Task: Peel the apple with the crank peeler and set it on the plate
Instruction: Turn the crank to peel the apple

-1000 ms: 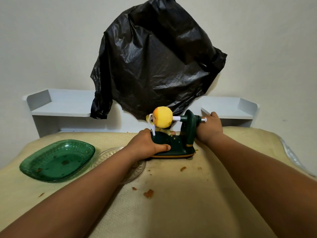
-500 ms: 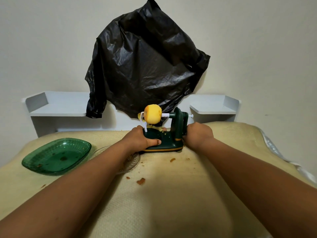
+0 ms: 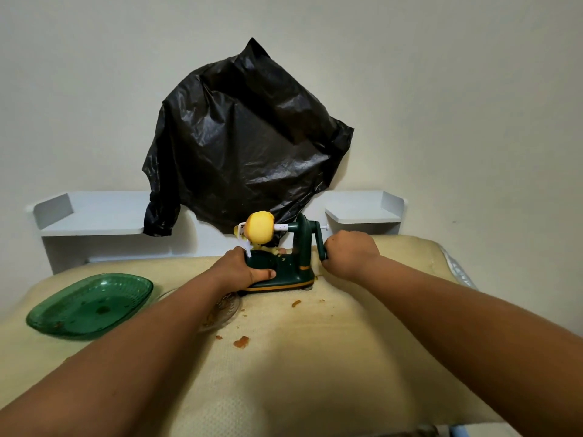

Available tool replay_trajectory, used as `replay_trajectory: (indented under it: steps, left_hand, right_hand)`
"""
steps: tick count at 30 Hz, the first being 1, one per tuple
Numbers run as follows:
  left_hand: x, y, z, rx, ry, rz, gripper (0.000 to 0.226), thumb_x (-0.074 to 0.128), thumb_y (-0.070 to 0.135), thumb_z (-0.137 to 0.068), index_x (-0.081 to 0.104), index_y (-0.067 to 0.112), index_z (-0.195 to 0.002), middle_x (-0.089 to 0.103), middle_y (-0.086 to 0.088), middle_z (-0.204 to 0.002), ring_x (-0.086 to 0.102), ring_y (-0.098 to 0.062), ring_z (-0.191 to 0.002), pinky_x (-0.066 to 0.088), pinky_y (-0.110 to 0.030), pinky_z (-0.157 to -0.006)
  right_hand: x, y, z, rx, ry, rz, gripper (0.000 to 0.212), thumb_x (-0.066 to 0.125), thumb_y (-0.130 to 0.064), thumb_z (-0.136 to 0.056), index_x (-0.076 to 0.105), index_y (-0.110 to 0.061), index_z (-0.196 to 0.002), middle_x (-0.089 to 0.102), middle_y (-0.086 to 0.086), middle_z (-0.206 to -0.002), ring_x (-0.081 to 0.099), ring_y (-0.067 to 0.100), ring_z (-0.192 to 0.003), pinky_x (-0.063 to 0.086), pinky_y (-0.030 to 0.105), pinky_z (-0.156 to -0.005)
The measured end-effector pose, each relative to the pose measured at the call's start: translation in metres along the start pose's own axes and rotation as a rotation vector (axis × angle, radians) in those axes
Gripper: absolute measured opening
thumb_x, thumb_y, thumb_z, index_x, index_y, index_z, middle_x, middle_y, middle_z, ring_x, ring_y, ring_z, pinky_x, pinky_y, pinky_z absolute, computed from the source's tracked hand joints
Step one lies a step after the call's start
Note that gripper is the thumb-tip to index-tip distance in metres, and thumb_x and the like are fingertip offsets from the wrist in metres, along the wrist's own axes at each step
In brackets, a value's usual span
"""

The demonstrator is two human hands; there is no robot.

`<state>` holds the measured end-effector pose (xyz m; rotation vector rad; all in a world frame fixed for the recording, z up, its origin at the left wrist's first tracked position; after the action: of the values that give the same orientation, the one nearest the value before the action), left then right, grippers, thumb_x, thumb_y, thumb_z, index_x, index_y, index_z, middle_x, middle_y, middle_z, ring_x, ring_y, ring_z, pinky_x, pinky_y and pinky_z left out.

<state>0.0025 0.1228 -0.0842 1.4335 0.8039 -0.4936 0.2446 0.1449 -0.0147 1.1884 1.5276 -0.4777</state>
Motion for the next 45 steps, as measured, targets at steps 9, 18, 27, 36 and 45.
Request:
replay_trajectory:
  steps: [9,18,27,36,45]
  left_hand:
    - [0.001,0.006,0.003,0.046,-0.021,0.092,0.052,0.084,0.051,-0.075,0.05,0.029,-0.107,0.057,0.01,-0.096,0.056,-0.003,-0.086,0.043,-0.017,-0.062]
    - [0.002,0.007,0.01,0.09,0.018,0.132,0.041,0.087,0.048,-0.074,0.05,0.036,-0.088,0.061,0.016,-0.088,0.061,0.001,-0.077,0.042,-0.006,-0.049]
    - [0.003,0.001,0.004,0.131,-0.009,0.185,0.056,0.086,0.049,-0.072,0.05,0.036,-0.113,0.064,0.013,-0.106,0.063,-0.004,-0.096,0.056,-0.025,-0.082]
    - [0.004,-0.004,0.002,0.12,0.028,0.178,0.075,0.085,0.056,-0.068,0.052,0.027,-0.128,0.065,0.006,-0.117,0.065,-0.01,-0.103,0.059,-0.034,-0.091]
    - [0.005,-0.006,0.001,0.103,0.04,0.156,0.081,0.083,0.061,-0.066,0.048,0.028,-0.131,0.062,0.005,-0.124,0.063,-0.013,-0.108,0.058,-0.037,-0.093]
  right_hand:
    - [-0.036,0.015,-0.014,-0.087,0.071,0.153,0.034,0.052,-0.029,-0.088,0.035,-0.024,-0.058,0.042,-0.004,-0.058,0.037,0.013,-0.049,0.023,0.024,-0.045]
    - [-0.064,0.027,-0.046,-0.075,0.132,0.216,0.03,0.055,-0.027,-0.089,0.042,-0.018,-0.063,0.039,-0.001,-0.058,0.037,0.017,-0.048,0.023,0.023,-0.047]
    - [-0.073,0.027,-0.088,-0.094,0.147,0.251,0.022,0.052,-0.019,-0.088,0.048,-0.021,-0.067,0.041,-0.004,-0.058,0.047,0.022,-0.055,0.033,0.027,-0.053]
    - [-0.056,0.03,-0.115,-0.112,0.231,0.222,0.011,0.053,-0.026,-0.09,0.064,-0.024,-0.088,0.061,-0.001,-0.075,0.057,0.023,-0.068,0.038,0.029,-0.061]
    - [-0.035,0.029,-0.138,-0.122,0.193,0.222,0.028,0.042,-0.032,-0.095,0.059,-0.024,-0.116,0.065,0.006,-0.109,0.058,0.029,-0.104,0.043,0.038,-0.086]
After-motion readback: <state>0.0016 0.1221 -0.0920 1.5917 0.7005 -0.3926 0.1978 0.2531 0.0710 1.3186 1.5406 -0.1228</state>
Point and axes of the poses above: each hand's wrist, its own z-axis away from the middle knuckle, its own x-axis out of the palm, y = z × x, the point moved 4 cm from there along -z, towards the middle knuckle
